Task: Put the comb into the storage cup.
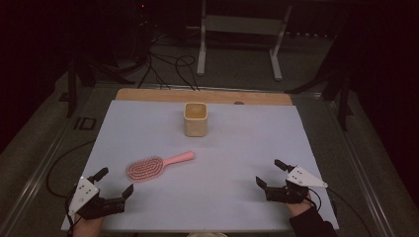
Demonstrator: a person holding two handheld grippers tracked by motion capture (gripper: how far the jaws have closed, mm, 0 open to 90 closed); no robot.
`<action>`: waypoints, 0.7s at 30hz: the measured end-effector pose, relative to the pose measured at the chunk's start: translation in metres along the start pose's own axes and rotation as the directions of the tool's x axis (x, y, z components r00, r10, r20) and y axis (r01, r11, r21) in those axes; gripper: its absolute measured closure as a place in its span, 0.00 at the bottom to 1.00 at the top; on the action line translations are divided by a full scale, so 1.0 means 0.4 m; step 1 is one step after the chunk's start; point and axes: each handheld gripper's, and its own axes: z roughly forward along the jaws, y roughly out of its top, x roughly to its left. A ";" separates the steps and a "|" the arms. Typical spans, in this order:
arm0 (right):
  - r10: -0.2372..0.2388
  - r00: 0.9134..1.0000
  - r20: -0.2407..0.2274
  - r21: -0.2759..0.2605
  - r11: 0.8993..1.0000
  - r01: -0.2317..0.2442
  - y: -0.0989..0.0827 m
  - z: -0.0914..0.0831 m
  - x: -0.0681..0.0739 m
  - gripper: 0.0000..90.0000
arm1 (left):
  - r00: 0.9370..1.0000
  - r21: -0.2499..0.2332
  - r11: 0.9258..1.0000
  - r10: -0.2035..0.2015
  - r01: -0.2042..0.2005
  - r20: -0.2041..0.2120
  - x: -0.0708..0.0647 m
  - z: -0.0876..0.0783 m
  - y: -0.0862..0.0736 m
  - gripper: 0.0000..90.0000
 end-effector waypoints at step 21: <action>-0.001 1.000 -0.003 0.008 1.000 0.001 -0.002 0.008 0.002 0.10 | 1.000 0.002 1.000 -0.005 0.004 0.008 -0.002 0.007 0.003 0.00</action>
